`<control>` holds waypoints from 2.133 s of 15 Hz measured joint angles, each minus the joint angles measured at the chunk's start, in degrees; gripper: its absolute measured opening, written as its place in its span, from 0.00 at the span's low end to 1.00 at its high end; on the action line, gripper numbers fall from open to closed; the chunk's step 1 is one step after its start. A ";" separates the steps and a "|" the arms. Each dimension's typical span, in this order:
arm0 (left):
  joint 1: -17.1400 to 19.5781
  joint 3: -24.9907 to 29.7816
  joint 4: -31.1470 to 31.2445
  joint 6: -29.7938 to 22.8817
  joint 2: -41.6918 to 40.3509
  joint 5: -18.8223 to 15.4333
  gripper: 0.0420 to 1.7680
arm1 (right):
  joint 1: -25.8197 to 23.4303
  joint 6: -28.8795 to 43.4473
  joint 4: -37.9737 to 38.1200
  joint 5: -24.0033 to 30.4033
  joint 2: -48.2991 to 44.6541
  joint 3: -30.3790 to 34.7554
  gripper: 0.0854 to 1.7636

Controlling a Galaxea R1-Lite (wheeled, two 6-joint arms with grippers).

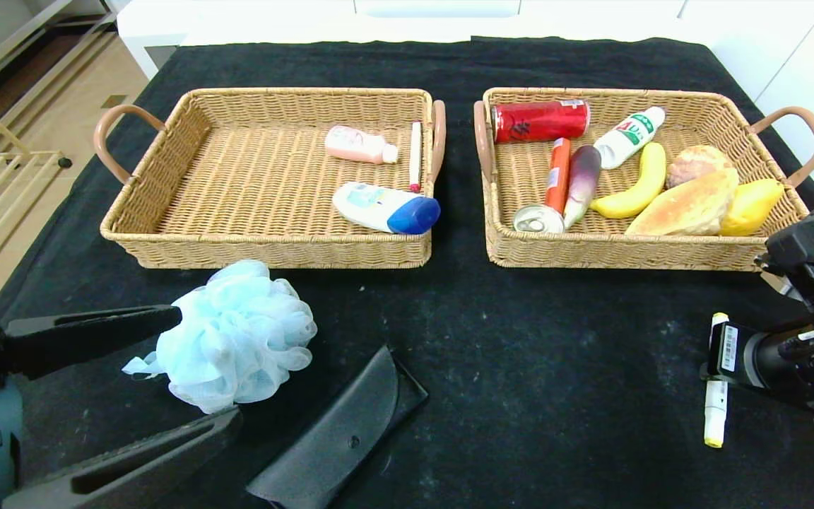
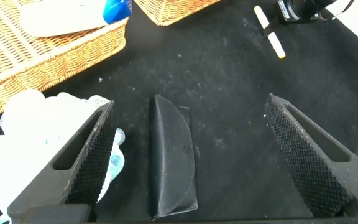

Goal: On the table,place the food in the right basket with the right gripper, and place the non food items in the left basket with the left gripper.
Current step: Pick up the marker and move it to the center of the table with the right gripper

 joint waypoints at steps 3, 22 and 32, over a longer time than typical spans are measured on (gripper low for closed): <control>0.00 0.00 0.02 0.00 0.00 -0.02 0.97 | 0.05 0.00 0.11 0.02 -0.05 0.16 0.11; 0.00 0.05 0.04 0.00 -0.09 0.09 0.97 | 23.20 -2.46 0.52 -3.84 -0.09 -12.32 0.11; 0.00 -0.09 -0.02 0.05 -0.09 0.39 0.97 | 33.67 -5.35 0.59 -3.78 15.45 -29.26 0.11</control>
